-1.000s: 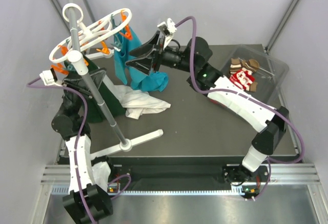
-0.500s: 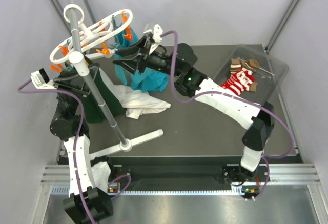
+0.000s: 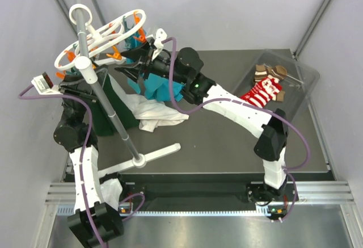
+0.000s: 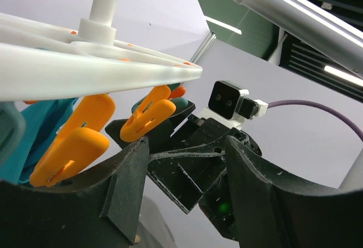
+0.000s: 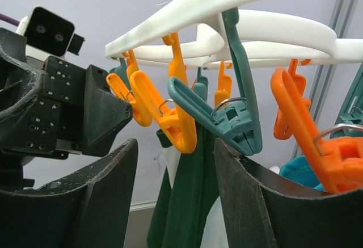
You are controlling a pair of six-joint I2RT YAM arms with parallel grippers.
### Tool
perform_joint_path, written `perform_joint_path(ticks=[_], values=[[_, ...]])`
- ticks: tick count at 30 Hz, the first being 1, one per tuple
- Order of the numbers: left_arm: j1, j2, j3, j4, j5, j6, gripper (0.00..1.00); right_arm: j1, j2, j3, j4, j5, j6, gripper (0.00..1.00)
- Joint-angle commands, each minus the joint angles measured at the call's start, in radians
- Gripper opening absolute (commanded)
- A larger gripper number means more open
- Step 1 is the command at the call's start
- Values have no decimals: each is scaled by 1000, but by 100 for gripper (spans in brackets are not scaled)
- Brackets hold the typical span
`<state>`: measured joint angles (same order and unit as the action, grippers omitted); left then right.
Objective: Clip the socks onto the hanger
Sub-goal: Open the clamp at the hanger.
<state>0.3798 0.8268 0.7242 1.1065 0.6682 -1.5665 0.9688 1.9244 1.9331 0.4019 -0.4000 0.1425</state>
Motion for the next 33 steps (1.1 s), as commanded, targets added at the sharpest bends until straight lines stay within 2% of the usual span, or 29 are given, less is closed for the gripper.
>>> perform_joint_path(ticks=[1,9,16,20,33], values=[[-2,1,35,52,-9,39,61,15,30,79,55,18,-27,56],[-2,9,29,39,-15,26,58,41,38,76,78,98,-84,50],[-2,11,27,24,-16,33,56,54,7,46,92,104,-99,45],[-1,12,27,4,-25,29,56,65,-7,27,92,133,-121,38],[-1,14,38,-25,-42,25,57,79,-100,-103,172,159,-98,40]])
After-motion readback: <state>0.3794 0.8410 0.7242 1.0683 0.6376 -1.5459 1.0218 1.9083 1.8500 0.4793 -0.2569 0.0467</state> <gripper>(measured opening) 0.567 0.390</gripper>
